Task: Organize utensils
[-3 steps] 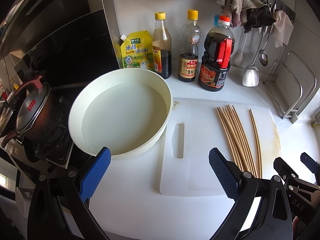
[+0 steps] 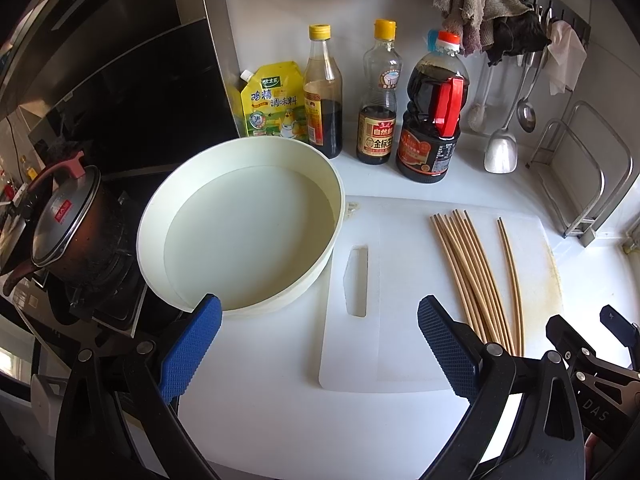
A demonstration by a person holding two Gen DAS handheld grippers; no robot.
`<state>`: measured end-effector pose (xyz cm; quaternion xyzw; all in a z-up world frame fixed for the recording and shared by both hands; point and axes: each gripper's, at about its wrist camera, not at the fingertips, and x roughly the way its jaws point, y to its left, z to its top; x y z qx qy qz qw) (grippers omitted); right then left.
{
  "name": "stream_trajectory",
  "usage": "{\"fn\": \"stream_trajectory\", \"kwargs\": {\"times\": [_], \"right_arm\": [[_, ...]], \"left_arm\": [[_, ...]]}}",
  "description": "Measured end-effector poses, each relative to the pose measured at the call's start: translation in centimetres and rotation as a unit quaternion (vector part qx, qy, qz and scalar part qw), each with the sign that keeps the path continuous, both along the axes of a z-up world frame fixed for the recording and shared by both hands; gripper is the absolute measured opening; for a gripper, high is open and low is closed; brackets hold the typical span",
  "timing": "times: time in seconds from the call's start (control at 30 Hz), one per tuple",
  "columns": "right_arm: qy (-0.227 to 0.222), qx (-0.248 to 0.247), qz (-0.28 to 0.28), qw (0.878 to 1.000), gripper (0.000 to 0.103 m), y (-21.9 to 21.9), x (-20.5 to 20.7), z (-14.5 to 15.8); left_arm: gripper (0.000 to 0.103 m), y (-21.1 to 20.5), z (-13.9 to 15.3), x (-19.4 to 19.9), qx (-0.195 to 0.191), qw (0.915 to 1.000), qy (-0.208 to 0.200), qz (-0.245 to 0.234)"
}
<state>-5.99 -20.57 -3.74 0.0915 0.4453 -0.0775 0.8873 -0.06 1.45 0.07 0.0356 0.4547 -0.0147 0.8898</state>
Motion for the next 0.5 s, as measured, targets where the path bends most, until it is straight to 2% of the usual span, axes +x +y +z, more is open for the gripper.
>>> {"fn": "stream_trajectory", "kwargs": {"times": [0.5], "right_arm": [[-0.002,0.001,0.0,1.0,0.095,0.1,0.1,0.0]], "left_arm": [[0.097,0.2,0.0,-0.1,0.001,1.0,-0.001,0.002]]}}
